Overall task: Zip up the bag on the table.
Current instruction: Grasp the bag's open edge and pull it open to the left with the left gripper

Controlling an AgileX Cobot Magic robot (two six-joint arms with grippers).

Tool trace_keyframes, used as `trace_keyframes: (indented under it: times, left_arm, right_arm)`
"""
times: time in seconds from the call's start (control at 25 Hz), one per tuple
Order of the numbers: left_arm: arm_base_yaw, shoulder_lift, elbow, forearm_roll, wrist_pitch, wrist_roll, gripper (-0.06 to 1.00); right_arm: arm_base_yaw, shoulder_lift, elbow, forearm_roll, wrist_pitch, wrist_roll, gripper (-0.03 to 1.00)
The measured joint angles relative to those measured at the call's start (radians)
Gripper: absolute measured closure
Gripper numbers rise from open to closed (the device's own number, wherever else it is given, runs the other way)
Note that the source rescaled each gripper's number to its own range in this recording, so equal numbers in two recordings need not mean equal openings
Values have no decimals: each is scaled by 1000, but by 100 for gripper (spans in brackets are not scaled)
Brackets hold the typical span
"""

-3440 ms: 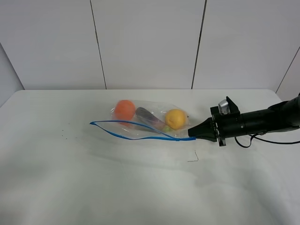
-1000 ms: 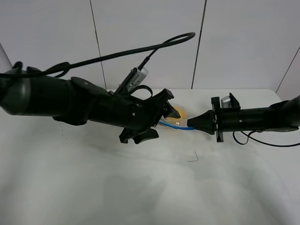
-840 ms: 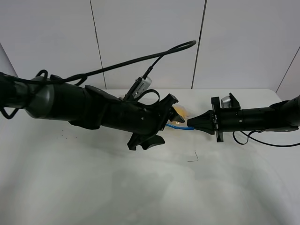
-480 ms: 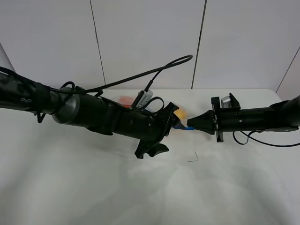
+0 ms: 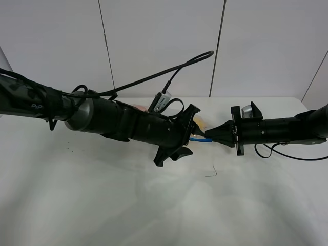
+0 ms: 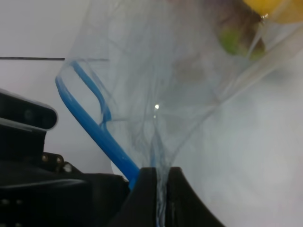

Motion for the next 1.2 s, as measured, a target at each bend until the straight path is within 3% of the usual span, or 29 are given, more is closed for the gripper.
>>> trace_keyframes:
  times: [0.36, 0.44, 1.2]
  left_arm:
    - [0, 0, 0, 0, 0, 0, 69]
    - [0, 0, 0, 0, 0, 0, 74]
    - [0, 0, 0, -11, -49, 0, 79]
  right_arm:
    - [0, 0, 0, 0, 0, 0, 97]
    - [0, 0, 0, 0, 0, 0, 97]
    - [0, 0, 0, -2, -1, 0, 97]
